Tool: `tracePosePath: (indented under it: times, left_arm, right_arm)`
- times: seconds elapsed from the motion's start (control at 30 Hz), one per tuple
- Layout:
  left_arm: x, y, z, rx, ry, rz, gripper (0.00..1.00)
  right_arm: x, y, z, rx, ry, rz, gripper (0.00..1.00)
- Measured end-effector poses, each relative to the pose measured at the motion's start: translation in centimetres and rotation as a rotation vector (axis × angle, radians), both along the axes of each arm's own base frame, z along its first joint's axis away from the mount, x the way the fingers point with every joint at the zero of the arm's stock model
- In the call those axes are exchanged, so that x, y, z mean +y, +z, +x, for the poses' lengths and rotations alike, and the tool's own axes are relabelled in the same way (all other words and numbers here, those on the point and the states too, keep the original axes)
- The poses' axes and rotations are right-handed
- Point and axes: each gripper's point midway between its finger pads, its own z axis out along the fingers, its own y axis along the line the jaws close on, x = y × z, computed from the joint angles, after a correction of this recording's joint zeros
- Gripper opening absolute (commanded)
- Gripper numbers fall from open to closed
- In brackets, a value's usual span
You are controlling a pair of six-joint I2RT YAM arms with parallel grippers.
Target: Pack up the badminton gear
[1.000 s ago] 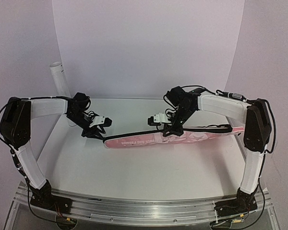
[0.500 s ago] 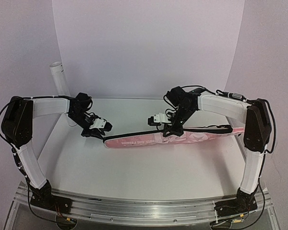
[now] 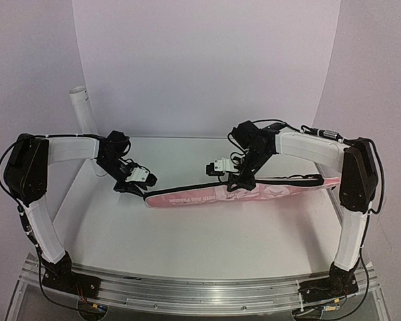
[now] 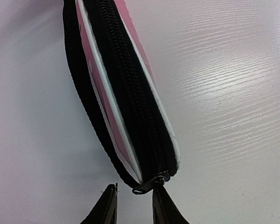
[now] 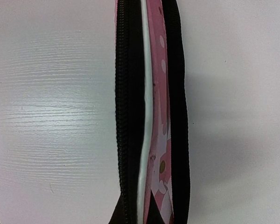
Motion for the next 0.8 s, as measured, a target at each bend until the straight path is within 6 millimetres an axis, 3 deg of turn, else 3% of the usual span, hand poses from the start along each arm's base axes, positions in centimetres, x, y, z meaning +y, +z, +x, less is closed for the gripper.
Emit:
tracePosePath:
  times: [0.17,0.33,0.8]
  left_arm:
    - [-0.10,-0.10,0.29,-0.015,-0.013,0.014,0.18]
    - [-0.33,-0.32,-0.36,-0.010,-0.039,0.032,0.01]
    - [0.04,-0.68,-0.44,0.000,-0.013,0.060,0.00]
  right_arm:
    - [0.00,-0.02,-0.01,0.001,0.000,0.000,0.00]
    - [-0.01,-0.01,-0.03,0.001,0.000,0.000,0.00]
    - [-0.20,-0.05,0.14,0.000,-0.009,-0.005,0.00]
